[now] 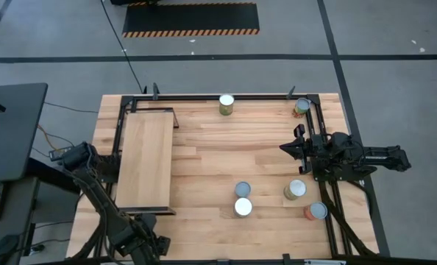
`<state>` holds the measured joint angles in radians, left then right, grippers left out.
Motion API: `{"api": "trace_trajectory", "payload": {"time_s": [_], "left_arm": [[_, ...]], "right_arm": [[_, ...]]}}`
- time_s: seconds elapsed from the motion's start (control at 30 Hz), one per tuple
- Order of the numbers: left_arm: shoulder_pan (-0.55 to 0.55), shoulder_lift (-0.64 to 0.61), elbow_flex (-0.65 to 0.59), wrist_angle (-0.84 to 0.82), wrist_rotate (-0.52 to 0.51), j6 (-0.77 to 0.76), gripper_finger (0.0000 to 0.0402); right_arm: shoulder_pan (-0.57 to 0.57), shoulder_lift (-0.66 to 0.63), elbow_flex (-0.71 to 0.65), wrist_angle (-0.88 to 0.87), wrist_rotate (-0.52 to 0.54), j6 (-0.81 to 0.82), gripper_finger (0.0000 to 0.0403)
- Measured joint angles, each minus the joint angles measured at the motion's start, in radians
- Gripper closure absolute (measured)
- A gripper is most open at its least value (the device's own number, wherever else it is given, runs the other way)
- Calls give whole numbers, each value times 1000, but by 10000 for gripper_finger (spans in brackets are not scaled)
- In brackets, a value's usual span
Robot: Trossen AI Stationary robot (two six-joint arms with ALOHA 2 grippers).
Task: Pick and place cans onto a shelf
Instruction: Put the bottom large canned oranges on the shelf
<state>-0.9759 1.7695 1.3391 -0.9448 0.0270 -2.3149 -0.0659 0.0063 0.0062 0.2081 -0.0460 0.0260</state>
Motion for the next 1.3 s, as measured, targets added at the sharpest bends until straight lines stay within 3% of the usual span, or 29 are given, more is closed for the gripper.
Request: {"api": "trace_trajectory", "payload": {"time_s": [0.13, 0.27, 0.37, 0.77, 0.9, 1.0, 1.07, 1.17, 1.3], "left_arm": [[-4, 0, -5, 20, 9, 22, 28], [-4, 0, 1, 24, 77, 82, 84], [-4, -2, 39, 25, 52, 108, 87], [44, -10, 401, -104, 21, 376, 79], [93, -10, 554, -142, -98, 519, 82], [144, -10, 681, -319, -269, 573, 81], [190, -10, 758, -451, -345, 602, 80], [282, -11, 856, -638, -363, 647, 81], [440, -69, 860, -629, -323, 827, 81]], "right_arm": [[0, 0, 0, 0, 0, 0, 380], [0, 0, 0, 0, 0, 0, 380], [0, 0, 0, 0, 0, 0, 380], [0, 0, 0, 0, 0, 0, 380], [0, 0, 0, 1, 0, -4, 380], [-1, 0, 0, 47, 5, -7, 380], [-1, 0, 0, 85, 0, 61, 380], [-1, 0, 0, 156, 0, 241, 380], [-1, -1, 0, 231, 47, 483, 380]]}}
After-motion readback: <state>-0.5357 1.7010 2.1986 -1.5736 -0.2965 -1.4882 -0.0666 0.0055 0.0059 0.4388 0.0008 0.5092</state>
